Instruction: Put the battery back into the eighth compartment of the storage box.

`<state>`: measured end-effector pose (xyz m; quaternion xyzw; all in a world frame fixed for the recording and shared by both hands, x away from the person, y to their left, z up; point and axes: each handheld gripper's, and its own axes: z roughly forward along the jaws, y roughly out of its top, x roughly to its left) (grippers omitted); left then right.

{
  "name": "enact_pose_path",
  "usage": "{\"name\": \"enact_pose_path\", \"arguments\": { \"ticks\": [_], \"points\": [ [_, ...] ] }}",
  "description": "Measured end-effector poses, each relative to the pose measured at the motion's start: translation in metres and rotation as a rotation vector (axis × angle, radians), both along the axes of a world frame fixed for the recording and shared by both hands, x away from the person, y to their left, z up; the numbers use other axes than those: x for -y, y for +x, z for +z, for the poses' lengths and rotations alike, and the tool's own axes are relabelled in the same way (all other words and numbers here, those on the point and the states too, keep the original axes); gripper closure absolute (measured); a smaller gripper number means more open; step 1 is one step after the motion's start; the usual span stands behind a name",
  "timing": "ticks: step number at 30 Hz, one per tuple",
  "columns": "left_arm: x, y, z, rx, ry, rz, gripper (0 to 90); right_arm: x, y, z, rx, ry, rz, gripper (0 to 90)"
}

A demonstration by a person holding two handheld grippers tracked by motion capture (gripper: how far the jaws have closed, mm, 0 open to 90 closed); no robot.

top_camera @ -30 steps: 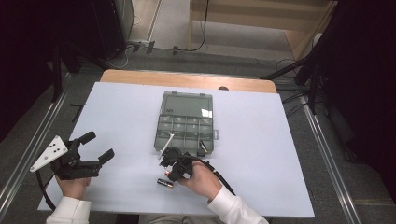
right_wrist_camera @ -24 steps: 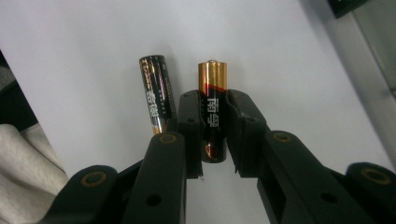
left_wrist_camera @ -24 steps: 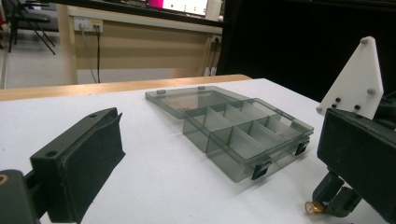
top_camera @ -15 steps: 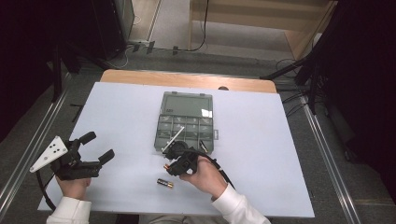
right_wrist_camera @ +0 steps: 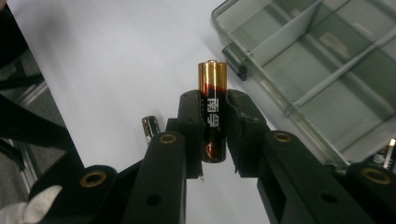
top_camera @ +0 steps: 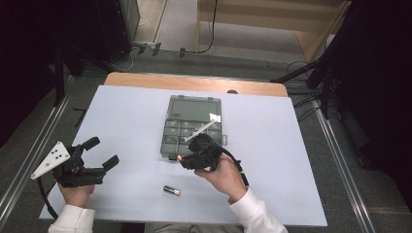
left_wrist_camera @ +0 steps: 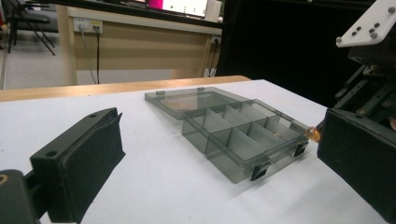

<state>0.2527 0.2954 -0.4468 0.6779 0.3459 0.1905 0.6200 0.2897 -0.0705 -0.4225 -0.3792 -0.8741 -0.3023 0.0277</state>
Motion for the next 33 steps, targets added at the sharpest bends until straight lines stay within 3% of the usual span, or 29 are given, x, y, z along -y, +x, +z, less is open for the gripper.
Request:
{"name": "enact_pose_path", "arguments": {
  "ticks": [10,11,16,20,26,33],
  "points": [
    [0.0,0.0,0.0,-0.002,-0.001,0.0,0.0,0.036,0.015,0.002,-0.01,0.111,-0.119,78.0],
    [0.0,0.0,0.0,-0.003,0.0,0.001,0.0,0.044,0.019,-0.001,-0.021,0.125,-0.161,78.0],
    [-0.001,0.0,0.0,-0.001,0.001,-0.002,0.0,0.062,0.025,-0.011,-0.056,0.152,-0.256,78.0],
    [-0.001,0.0,0.0,-0.002,-0.002,-0.004,0.0,0.08,0.029,-0.017,-0.068,0.207,-0.338,78.0],
    [-0.001,0.001,0.0,-0.003,-0.013,-0.002,0.0,0.101,0.029,-0.026,-0.057,0.217,-0.451,78.0],
    [-0.001,0.001,0.0,-0.008,-0.019,-0.001,0.0,0.109,0.03,-0.032,-0.07,0.25,-0.496,77.9]
  ]
}}
